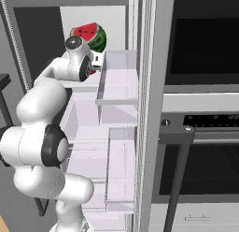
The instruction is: Take the strawberry from the fridge and place it on top of the pancake, located on the dining counter.
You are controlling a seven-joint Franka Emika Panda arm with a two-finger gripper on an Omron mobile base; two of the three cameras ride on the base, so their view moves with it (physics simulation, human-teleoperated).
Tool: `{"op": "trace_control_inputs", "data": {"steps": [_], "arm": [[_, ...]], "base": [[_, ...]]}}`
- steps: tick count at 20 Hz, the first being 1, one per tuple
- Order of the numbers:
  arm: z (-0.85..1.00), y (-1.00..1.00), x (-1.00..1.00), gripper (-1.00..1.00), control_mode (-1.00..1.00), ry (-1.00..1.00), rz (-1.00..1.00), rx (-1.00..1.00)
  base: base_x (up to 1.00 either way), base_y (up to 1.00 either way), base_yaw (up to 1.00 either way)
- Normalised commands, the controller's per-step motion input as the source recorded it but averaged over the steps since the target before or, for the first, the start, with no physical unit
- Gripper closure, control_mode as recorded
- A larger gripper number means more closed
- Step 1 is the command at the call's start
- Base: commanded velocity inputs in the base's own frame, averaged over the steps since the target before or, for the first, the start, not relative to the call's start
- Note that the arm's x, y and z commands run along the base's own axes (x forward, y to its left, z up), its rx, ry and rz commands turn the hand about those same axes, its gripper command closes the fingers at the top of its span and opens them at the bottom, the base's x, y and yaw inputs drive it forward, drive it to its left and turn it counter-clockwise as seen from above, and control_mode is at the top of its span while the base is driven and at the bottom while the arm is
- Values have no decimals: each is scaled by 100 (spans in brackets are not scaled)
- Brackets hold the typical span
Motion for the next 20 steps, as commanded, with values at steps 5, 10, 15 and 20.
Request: {"op": "trace_control_inputs", "data": {"steps": [5, 10, 15, 20], "arm": [[-7, 0, 6, -100, -100, 0, 1, 0], [-16, 0, 0, -100, -100, 0, 1, 0], [-23, 2, 3, 100, -100, 0, 1, 0], [-20, 2, 5, 100, -100, 0, 1, 0]], "base": [[0, 0, 0], [0, 0, 0], [0, 0, 0], [0, 0, 0]]}}
